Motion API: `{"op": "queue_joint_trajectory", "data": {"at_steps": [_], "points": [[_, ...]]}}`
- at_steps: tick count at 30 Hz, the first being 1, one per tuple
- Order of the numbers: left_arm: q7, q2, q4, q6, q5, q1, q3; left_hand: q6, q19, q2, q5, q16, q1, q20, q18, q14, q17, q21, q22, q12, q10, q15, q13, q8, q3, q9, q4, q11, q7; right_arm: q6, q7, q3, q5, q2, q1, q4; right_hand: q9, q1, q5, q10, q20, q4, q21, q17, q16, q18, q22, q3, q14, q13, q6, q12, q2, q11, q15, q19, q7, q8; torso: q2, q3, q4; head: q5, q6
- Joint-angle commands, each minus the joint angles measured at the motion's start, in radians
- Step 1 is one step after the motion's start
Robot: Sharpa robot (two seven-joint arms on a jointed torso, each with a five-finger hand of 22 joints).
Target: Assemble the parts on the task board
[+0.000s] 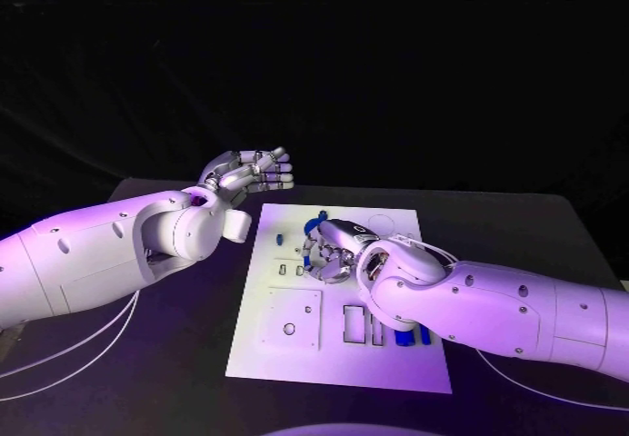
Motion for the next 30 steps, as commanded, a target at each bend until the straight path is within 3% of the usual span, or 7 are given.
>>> {"op": "queue_joint_trajectory", "data": {"at_steps": [1,18,30], "points": [[0.01,0.003,0.004,0.015,-0.001,0.0,0.001,-0.002,-0.005,0.01,-0.001,-0.004,0.003,0.004,0.01,-0.01,0.002,-0.006,-0.001,-0.005,0.005,0.002,0.002,-0.003,-0.002,-0.001,-0.005,0.003,0.005,0.027,-0.023,0.0,-0.054,0.005,-0.007,-0.002,0.007,-0.01,0.002,0.0,-0.009,0.002,-0.002,0.263,0.004,-0.017,0.029,0.001,0.108,0.014,0.011,-0.001,-0.001,-0.005,-0.007,-0.001,-0.007,0.002,0.001,0.0007,0.0002,0.002,-0.004],[0.007,0.002,0.006,0.021,-0.002,0.0,0.001,-0.002,-0.005,0.01,-0.001,-0.004,0.002,0.004,0.01,-0.01,0.002,-0.006,-0.002,-0.005,0.005,0.002,0.002,-0.003,-0.002,-0.001,-0.005,0.003,0.005,0.017,-0.031,-0.001,-0.079,0.012,-0.019,-0.013,0.008,-0.014,0.002,0.0,-0.009,0.002,-0.002,0.263,0.004,-0.017,0.029,-0.001,0.108,0.013,0.011,-0.001,-0.005,-0.006,-0.007,0.0,-0.007,0.0,0.001,-0.0003,0.003,0.0,-0.008],[0.005,0.003,0.005,0.023,-0.002,0.0,0.001,-0.002,-0.005,0.01,-0.001,-0.004,0.002,0.004,0.01,-0.01,0.002,-0.006,-0.002,-0.005,0.005,0.002,0.002,-0.003,-0.002,-0.001,-0.005,0.003,0.005,0.023,-0.025,-0.002,-0.081,0.019,-0.023,-0.022,0.007,-0.02,0.0,-0.001,-0.01,0.001,-0.004,0.263,0.004,-0.017,0.029,-0.004,0.108,0.011,0.008,-0.003,-0.011,-0.006,-0.008,0.0,-0.007,-0.003,0.002,0.0004,0.0016,0.003,-0.012]]}}
